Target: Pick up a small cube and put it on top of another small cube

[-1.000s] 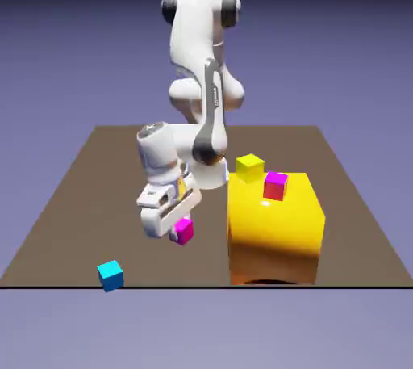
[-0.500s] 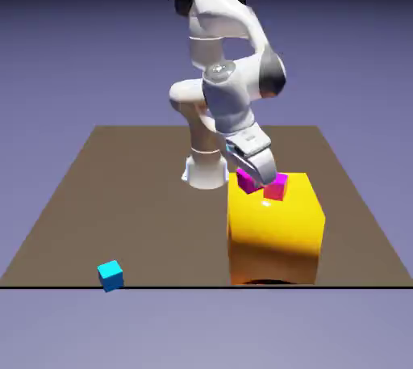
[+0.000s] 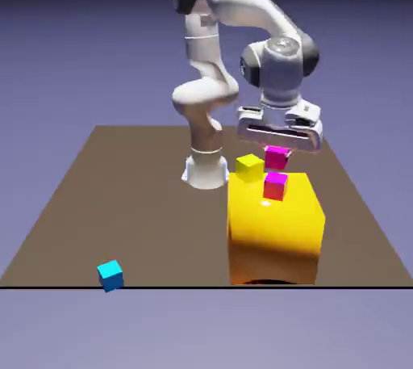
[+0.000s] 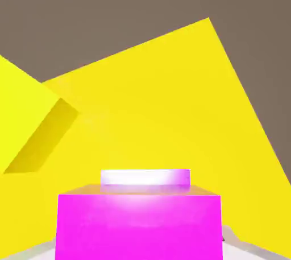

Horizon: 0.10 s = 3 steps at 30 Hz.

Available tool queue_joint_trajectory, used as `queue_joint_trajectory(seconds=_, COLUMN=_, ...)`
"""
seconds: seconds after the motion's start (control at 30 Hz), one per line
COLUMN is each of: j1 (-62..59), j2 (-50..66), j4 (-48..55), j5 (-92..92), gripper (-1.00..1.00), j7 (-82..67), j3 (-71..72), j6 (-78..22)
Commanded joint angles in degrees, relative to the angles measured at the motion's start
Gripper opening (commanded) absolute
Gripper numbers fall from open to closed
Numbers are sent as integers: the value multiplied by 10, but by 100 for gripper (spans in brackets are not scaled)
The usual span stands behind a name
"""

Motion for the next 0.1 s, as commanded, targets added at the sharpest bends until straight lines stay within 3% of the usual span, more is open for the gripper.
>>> queue_joint_trajectory(seconds=0.0, j1=0, j2=0, j4=0, j5=1, gripper=100, j7=-1, j3=0, j6=0)
queue_joint_trajectory(seconds=0.07, j1=-1, j2=-7, j4=19, j5=-2, gripper=100, j7=2, j3=0, j6=-24)
